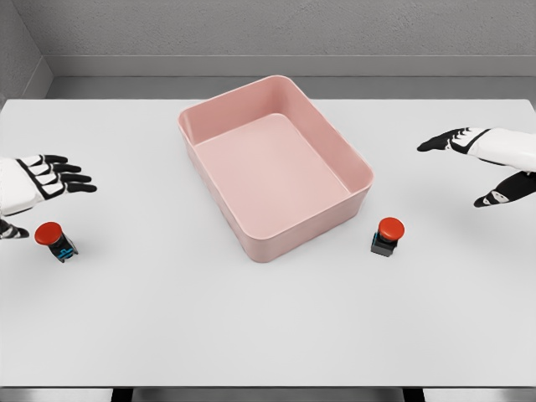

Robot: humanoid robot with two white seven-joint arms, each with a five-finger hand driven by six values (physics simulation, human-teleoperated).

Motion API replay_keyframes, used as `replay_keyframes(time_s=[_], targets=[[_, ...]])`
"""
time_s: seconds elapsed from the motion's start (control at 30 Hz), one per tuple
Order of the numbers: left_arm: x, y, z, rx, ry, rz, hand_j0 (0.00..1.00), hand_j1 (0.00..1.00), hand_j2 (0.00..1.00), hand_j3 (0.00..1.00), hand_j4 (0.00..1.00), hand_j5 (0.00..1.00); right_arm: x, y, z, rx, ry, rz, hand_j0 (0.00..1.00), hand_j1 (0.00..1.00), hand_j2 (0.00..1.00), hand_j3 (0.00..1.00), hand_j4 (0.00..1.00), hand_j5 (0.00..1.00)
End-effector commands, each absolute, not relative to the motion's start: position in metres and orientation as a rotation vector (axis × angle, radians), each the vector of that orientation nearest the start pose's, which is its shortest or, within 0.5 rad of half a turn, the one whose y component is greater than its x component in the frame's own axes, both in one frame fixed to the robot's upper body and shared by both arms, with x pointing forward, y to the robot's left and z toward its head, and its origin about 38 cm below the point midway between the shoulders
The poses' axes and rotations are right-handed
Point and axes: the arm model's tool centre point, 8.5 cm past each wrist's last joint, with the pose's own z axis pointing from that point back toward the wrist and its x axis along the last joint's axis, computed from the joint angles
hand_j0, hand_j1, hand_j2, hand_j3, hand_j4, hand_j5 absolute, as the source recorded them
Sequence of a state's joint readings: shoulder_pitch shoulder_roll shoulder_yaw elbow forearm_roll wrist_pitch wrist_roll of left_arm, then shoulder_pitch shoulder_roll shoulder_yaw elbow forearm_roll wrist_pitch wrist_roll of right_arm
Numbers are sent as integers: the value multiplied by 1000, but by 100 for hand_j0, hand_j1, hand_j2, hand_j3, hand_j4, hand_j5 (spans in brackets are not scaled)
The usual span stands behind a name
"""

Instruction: Put the industrial switch in the basket with both arms

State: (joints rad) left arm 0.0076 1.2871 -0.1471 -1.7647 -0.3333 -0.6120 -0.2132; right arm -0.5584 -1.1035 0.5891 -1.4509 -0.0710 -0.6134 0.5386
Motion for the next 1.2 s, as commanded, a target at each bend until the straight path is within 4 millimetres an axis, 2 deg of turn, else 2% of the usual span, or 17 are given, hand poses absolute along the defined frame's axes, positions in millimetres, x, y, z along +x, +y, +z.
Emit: replay_keyframes(time_s=[0.0, 0.1, 0.27, 0.37, 0.47, 0.53, 0.7, 0.97, 1.17], targets=[[325, 394, 249, 538, -1443, -2024, 100, 100, 100, 100, 100, 100, 399, -396, 256, -239, -1457, 1786, 100, 100, 100, 100, 100, 100], [325, 391, 246, 529, -1467, -2003, 100, 100, 100, 100, 100, 100, 399, -396, 255, -238, -1453, 1788, 100, 100, 100, 100, 100, 100], [323, 390, 242, 517, -1463, -2000, 100, 100, 100, 100, 100, 100, 395, -411, 264, -280, -1411, 1801, 100, 100, 100, 100, 100, 100], [319, 393, 233, 495, -1424, -2015, 100, 100, 100, 100, 100, 100, 392, -410, 256, -257, -1393, 1804, 100, 100, 100, 100, 100, 100], [318, 395, 232, 509, -1394, -2043, 100, 100, 100, 100, 100, 100, 388, -398, 255, -229, -1404, 1836, 100, 100, 100, 100, 100, 100], [317, 398, 226, 516, -1365, -2063, 100, 100, 100, 100, 100, 100, 383, -382, 256, -197, -1433, 1872, 100, 100, 100, 100, 100, 100], [318, 406, 219, 545, -1313, -2084, 100, 100, 100, 100, 100, 100, 374, -365, 249, -138, -1445, 1909, 100, 100, 100, 100, 100, 100], [321, 421, 211, 559, -1280, -2041, 100, 100, 100, 100, 100, 100, 370, -360, 237, -105, -1455, 1888, 100, 100, 100, 100, 100, 100], [319, 412, 196, 529, -1302, -2025, 100, 100, 100, 100, 100, 100, 367, -359, 227, -78, -1441, 1884, 97, 97, 97, 97, 97, 97]])
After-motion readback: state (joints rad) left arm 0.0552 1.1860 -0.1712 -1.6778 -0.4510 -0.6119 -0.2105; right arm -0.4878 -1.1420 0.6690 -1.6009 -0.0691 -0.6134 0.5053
